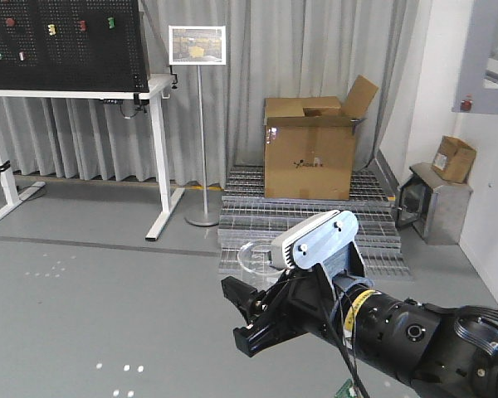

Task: Pick beaker and place in left cabinet
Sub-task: 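Carry the beaker in the right gripper while driving to the cabinet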

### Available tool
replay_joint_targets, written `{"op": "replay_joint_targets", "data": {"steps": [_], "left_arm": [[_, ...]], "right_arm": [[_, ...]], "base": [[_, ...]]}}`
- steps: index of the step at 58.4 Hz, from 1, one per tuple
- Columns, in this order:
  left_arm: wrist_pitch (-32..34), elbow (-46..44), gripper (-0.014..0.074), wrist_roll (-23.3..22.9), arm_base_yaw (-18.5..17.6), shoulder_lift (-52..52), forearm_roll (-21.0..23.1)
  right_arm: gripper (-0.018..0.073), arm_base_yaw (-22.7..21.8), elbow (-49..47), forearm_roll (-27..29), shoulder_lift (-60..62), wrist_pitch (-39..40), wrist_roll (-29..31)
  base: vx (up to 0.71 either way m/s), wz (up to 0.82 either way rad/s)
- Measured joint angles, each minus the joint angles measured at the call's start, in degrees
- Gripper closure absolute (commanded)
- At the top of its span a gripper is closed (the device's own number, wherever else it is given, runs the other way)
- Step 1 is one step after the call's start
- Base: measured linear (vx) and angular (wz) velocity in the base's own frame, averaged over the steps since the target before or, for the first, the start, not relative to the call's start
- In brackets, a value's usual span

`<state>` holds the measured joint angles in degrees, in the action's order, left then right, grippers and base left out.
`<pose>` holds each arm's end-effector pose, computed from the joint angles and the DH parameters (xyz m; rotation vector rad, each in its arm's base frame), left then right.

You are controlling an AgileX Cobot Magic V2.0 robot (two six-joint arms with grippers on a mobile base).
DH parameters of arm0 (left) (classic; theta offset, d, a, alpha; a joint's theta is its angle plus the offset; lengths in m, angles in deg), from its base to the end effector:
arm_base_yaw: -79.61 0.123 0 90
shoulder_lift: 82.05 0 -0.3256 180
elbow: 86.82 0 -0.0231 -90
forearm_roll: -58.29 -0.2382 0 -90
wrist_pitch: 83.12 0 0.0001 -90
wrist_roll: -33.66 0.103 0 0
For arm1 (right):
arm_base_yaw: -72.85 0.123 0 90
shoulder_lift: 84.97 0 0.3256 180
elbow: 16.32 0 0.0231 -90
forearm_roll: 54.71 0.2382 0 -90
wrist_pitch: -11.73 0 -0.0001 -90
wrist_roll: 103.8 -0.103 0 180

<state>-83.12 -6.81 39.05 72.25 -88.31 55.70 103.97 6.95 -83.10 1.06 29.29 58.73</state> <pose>0.0152 -0.0020 0.2037 0.2010 1.4922 0.0087 0.2875 0.1908 0.3386 -0.7227 1.6373 0.3958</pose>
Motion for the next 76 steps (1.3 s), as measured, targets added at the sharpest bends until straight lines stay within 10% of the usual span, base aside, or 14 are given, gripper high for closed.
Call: {"op": "replay_joint_targets", "data": {"steps": [76], "left_arm": [[0.0,0.0,0.0595,0.0,0.0,0.0,0.0]], "right_arm": [[0.0568,0.0,0.0,0.0,0.0,0.0,0.0]], "base": [[0.64,-0.11]]}}
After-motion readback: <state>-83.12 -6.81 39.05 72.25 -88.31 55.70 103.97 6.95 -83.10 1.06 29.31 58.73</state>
